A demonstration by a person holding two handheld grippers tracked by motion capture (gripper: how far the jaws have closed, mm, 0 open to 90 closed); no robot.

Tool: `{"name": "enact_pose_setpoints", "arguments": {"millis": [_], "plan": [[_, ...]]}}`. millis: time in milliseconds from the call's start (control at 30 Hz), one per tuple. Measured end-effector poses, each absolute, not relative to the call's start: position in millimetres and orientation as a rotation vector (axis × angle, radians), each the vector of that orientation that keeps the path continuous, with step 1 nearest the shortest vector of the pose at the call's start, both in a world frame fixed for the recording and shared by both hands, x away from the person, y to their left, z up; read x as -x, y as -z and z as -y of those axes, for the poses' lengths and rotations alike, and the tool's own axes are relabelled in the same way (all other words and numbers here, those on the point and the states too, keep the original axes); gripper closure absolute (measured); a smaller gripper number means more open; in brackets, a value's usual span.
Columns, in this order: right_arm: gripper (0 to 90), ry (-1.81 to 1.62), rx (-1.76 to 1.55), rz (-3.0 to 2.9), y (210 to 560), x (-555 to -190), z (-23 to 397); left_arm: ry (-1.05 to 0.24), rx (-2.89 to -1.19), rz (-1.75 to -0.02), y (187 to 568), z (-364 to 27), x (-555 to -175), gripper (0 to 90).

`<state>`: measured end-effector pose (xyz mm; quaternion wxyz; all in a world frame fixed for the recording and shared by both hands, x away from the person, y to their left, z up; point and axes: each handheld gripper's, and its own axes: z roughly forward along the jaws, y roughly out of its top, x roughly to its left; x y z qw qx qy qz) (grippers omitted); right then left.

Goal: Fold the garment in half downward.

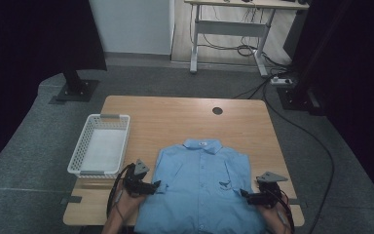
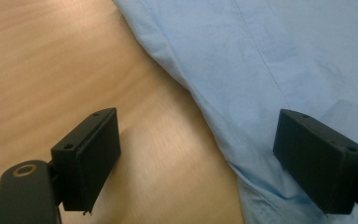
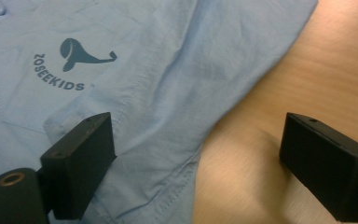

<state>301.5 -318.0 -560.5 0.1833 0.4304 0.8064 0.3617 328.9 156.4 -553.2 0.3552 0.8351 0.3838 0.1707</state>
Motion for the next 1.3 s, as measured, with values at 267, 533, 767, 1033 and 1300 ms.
{"name": "enact_pose_setpoints", "arguments": {"millis": [267,533,767,1033,1300], "plan": [[11.5,-1.053,-1.170,-2.290,562,-270,315,-0.440,-2.157,-0.991,553,-162,-296,14.2],[14.8,-1.055,-1.151,-2.313,561,-254,318,-0.414,-2.165,-0.969,553,-162,-287,13.1],[20.2,-1.039,-1.142,-2.340,551,-268,322,-0.342,-2.155,-0.960,540,-162,-308,13.8],[21.4,-1.055,-1.167,-2.297,538,-303,324,-0.332,-2.180,-0.921,524,-145,-349,14.1],[26.7,-1.030,-1.248,-2.310,545,-348,327,-0.320,-2.184,-0.938,533,-133,-384,14.0]]}}
